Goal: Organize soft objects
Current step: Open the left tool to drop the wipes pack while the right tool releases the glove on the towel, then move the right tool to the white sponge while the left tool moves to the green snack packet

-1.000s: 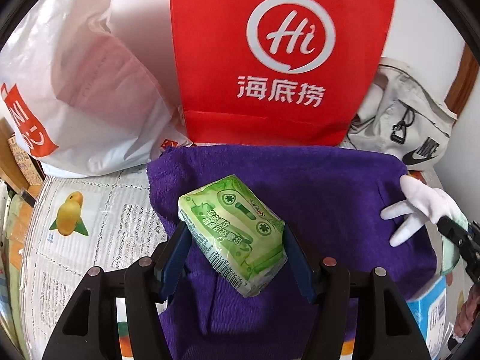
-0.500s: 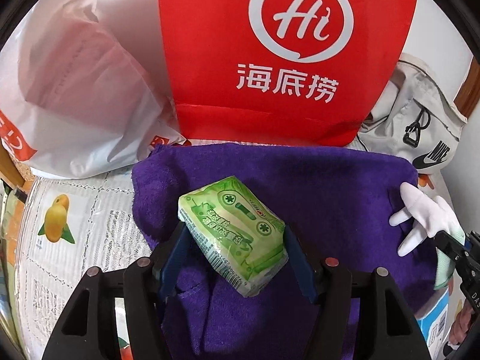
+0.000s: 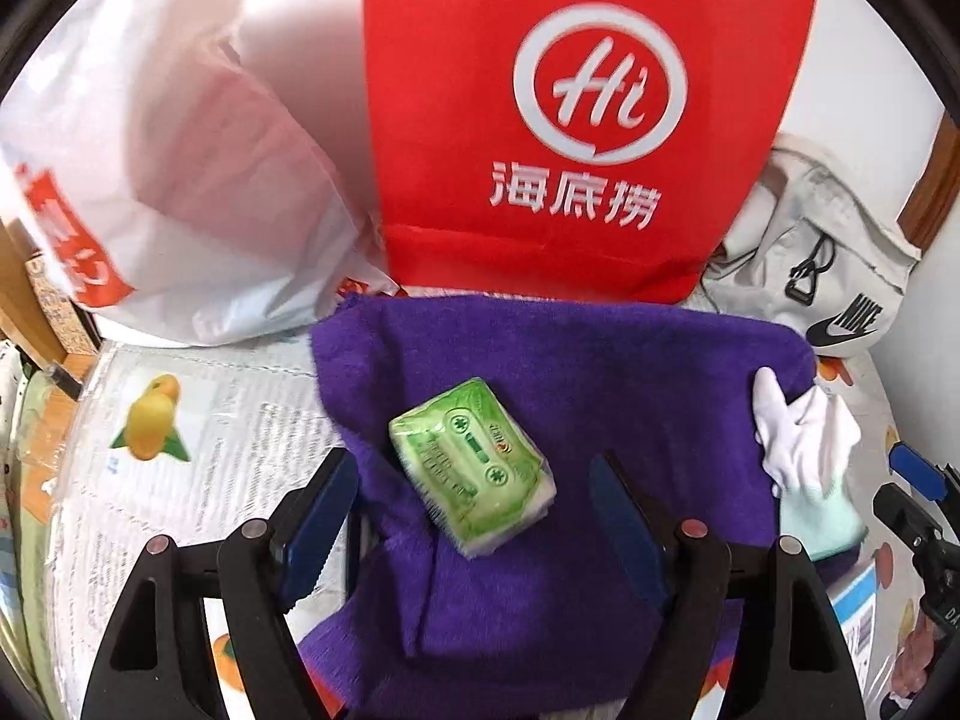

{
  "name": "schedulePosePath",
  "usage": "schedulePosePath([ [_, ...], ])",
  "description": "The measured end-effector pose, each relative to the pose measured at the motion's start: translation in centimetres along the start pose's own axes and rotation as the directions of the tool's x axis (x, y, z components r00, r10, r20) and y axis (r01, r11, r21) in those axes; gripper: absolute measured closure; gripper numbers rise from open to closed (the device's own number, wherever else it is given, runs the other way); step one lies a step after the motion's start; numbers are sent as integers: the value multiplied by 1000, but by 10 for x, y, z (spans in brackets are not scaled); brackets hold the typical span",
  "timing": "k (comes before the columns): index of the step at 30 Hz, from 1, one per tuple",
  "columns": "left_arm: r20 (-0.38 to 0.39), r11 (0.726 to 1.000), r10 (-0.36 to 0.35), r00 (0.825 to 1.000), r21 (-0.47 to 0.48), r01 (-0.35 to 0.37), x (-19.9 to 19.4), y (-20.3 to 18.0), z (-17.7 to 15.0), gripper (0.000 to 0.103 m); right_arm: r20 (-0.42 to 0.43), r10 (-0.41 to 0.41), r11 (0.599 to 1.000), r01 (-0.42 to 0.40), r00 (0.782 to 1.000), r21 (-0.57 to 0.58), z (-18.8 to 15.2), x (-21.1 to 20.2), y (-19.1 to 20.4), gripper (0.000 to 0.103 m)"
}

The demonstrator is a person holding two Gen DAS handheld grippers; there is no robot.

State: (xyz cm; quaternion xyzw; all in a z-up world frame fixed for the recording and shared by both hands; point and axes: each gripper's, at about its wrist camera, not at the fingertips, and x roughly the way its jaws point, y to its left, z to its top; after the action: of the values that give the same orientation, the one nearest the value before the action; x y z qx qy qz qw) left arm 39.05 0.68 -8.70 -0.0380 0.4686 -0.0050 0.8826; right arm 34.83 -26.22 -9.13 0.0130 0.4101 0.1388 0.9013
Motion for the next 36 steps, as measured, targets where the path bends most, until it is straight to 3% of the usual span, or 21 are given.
schedulePosePath([
  [7,60,1000,-15,998,2,15,-58,10,-22,25,29,10,999,-11,1000,43,-18,-41,11,39],
  [13,60,999,-13,998,-29,15,-99,24,-55,25,49,28,996,-32,998,81,-44,-82,27,39],
  [21,59,999,-19,998,-36,22,-143,27,-108,25,49,47,999,-48,998,11,-98,-139,71,38],
  [23,63,999,-15,998,-31,17,-152,26,-120,25,51,48,999,-47,998,-14,-118,-150,83,31],
  [29,57,999,-28,998,-38,30,-165,30,-159,25,16,82,995,-81,997,-56,-172,-159,107,26],
  [36,27,998,-32,999,-49,34,-164,42,-201,25,8,81,985,-79,997,-152,-208,-154,131,18],
])
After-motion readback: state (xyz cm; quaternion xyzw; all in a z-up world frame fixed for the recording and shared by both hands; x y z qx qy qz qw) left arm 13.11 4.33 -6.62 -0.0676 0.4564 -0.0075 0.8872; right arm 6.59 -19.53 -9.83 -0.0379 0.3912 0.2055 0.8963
